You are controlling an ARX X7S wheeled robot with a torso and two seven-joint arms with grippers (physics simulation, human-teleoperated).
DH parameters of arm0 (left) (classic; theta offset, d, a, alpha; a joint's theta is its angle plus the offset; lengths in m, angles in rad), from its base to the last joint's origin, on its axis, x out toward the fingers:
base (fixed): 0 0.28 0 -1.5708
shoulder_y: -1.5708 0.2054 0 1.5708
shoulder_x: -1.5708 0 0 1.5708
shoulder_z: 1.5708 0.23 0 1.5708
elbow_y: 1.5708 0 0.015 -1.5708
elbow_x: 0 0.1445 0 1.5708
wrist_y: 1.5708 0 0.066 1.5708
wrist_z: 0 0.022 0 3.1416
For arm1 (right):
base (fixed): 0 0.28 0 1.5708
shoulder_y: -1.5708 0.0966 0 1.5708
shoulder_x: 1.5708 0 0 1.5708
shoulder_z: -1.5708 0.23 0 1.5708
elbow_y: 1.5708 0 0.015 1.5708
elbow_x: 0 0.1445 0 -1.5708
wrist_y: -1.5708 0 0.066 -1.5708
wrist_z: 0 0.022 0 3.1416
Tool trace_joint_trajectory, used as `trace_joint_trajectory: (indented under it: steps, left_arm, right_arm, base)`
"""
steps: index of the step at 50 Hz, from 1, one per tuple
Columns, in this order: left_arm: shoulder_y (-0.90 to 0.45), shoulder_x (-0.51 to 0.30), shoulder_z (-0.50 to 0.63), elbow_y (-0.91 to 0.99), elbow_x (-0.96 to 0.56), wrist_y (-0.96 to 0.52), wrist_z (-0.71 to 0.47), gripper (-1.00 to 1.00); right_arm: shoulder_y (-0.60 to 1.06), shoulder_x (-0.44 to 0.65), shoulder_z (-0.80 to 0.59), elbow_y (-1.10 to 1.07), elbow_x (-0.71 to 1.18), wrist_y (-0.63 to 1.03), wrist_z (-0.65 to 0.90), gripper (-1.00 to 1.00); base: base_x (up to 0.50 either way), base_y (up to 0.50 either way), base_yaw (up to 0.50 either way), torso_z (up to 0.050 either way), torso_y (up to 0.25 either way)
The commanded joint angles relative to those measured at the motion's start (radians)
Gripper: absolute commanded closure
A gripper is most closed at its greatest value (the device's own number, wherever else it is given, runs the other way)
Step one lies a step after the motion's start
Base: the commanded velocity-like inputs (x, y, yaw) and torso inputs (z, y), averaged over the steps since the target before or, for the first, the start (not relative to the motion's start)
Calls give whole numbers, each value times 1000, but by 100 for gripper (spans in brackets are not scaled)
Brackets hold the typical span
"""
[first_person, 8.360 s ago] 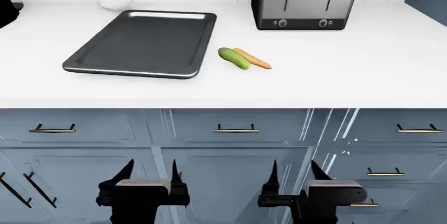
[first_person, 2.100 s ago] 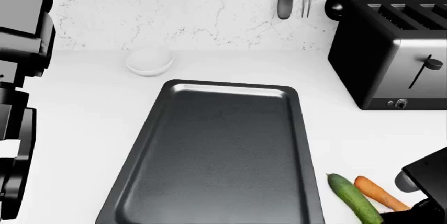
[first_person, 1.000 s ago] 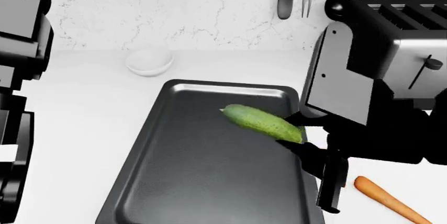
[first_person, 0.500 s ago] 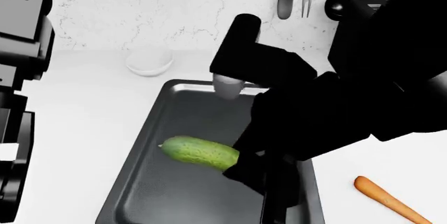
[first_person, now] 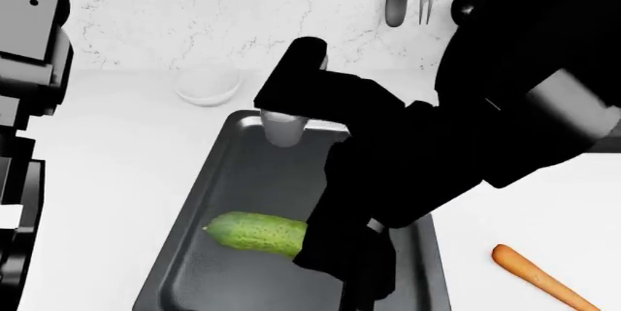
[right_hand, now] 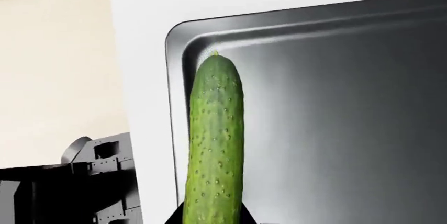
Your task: Place the two vegetables and bowl onto the tray for setting up a vegetable dip station.
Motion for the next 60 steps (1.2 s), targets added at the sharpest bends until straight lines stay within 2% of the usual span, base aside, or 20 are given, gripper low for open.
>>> trace_joint_trajectory:
  steps: [1, 42, 60]
  left_arm:
    - [16, -11, -4, 26, -2, -8, -10, -100]
    - [22, -16, -7, 17, -4, 6, -26, -100]
    - [31, -19, -7, 17, -5, 12, -32, -100]
  right_arm:
    - [-45, -37, 0, -4, -96, 11, -85, 100]
    - [-84, -84, -93, -55, -560, -99, -406, 100]
    - [-92, -107, -120, -83, -647, -170, -457, 100]
  base:
    - [0, 0, 0, 0, 0]
    - [0, 0, 0, 0, 0]
    - [0, 0, 0, 0, 0]
